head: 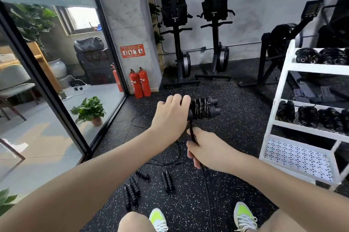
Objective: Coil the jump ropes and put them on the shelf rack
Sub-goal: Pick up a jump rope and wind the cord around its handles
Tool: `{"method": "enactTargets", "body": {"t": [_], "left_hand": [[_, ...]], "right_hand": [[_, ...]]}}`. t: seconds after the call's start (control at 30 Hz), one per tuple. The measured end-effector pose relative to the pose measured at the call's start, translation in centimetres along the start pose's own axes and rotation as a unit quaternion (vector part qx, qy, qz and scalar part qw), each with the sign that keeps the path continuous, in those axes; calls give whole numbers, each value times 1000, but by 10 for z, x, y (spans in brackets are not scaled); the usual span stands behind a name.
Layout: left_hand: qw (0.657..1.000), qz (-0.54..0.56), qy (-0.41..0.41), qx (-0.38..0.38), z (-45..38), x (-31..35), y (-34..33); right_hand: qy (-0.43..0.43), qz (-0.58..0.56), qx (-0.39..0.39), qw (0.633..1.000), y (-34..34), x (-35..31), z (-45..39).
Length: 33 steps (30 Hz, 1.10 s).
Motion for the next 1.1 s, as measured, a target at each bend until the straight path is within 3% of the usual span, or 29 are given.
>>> {"method": "enactTargets", "body": {"t": [0.13,0.3,0.53,0.87,1.1], "left_hand": [[997,-81,0,-5,4,-4,-2],[994,-101,-6,-26,9,1,-4],[986,-82,-129,65,23,10,-2],[965,33,-196,170,38,19,19],[971,81,-161,155,33,16,27]], "right_hand": [[58,143,80,985,20,-25,10],[95,172,68,978,30,-37,11],[150,228,110,956,84,-62,1],[130,-8,-19,991,108,-33,-33],[73,-263,-23,962,86,13,-31]]}}
Point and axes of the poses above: each hand's wrist, its own z-axis away from the middle knuckle, its own y-axis out of the back of the hand, x = y × z, the point moved 8 cm from there along -z, towards the middle knuckle, and after that the axes turned 6 degrees about -z, right-handed, at the moved point
